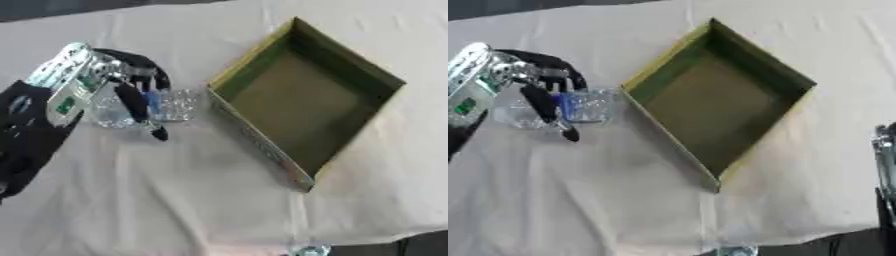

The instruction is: Pick up objects on the table and place them in the box.

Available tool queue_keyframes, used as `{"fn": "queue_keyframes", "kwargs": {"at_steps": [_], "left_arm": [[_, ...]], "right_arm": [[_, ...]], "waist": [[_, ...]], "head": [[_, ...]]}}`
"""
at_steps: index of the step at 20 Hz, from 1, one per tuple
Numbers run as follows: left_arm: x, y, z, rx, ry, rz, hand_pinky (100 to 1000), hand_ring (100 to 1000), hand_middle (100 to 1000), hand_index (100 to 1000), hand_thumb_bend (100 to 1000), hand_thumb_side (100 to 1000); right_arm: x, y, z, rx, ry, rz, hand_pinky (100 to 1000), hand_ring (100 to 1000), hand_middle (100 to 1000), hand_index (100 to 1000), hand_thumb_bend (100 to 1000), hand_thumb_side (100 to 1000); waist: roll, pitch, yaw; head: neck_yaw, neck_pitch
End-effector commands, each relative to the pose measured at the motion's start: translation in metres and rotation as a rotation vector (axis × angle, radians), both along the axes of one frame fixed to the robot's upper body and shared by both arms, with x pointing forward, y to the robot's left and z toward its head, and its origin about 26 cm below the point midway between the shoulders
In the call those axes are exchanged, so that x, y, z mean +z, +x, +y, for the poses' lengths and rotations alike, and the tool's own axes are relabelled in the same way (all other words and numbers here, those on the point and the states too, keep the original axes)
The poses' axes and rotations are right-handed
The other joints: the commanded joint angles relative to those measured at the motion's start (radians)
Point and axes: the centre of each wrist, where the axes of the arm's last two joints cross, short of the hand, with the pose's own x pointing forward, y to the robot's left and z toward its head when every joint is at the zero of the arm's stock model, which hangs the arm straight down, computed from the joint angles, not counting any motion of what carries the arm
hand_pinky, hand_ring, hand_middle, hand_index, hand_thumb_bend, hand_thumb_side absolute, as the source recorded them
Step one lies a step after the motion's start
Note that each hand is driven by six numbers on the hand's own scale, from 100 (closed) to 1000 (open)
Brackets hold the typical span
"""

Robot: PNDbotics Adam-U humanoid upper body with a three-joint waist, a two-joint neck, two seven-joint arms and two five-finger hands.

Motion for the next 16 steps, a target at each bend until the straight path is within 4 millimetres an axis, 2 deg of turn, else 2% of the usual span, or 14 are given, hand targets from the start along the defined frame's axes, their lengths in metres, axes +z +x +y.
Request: {"fn": "queue_keyframes", "kwargs": {"at_steps": [1, 6, 9, 11, 13, 14, 15, 16], "left_arm": [[0.006, 0.000, 0.004, 0.011, 0.017, -0.017, 686, 747, 790, 891, 795, 451], [-0.002, 0.002, 0.006, 0.010, 0.024, 0.007, 748, 801, 826, 933, 797, 433], [-0.008, 0.003, 0.009, 0.013, 0.032, 0.027, 741, 794, 821, 930, 788, 426], [-0.010, 0.004, 0.010, 0.021, 0.037, 0.027, 721, 779, 806, 912, 751, 412], [-0.007, 0.005, 0.011, 0.030, 0.043, 0.016, 662, 733, 766, 861, 656, 374], [-0.004, 0.004, 0.011, 0.037, 0.046, 0.002, 597, 666, 717, 799, 563, 336], [0.000, 0.004, 0.010, 0.048, 0.052, -0.022, 559, 627, 686, 755, 454, 331], [0.004, 0.003, 0.009, 0.057, 0.056, -0.052, 502, 572, 637, 703, 278, 303]], "right_arm": [[0.007, 0.000, -0.001, 0.008, -0.004, -0.025, 683, 751, 750, 843, 100, 1000], [0.007, 0.000, -0.001, 0.016, 0.000, -0.025, 682, 750, 749, 842, 100, 1000], [0.008, 0.000, -0.001, 0.024, 0.003, -0.026, 678, 750, 749, 842, 100, 1000], [0.008, 0.000, -0.001, 0.028, 0.004, -0.026, 677, 750, 749, 842, 100, 1000], [0.008, 0.000, -0.001, 0.030, 0.005, -0.027, 677, 749, 749, 841, 100, 1000], [0.008, 0.000, -0.001, 0.030, 0.006, -0.028, 677, 749, 748, 841, 100, 1000], [0.008, 0.000, -0.001, 0.031, 0.006, -0.028, 677, 750, 748, 841, 100, 1000], [0.008, 0.000, -0.001, 0.031, 0.006, -0.028, 677, 750, 748, 841, 100, 1000]], "waist": [[-0.005, -0.012, 0.000], [-0.008, -0.010, -0.002], [-0.010, -0.009, -0.005], [-0.012, -0.008, -0.008], [-0.015, -0.007, -0.009], [-0.016, -0.006, -0.009], [-0.017, -0.005, -0.009], [-0.017, -0.004, -0.009]], "head": [[0.009, -0.004], [0.010, -0.004], [0.011, -0.004], [0.010, -0.004], [0.010, -0.004], [0.010, -0.004], [0.009, -0.004], [0.009, -0.004]]}}
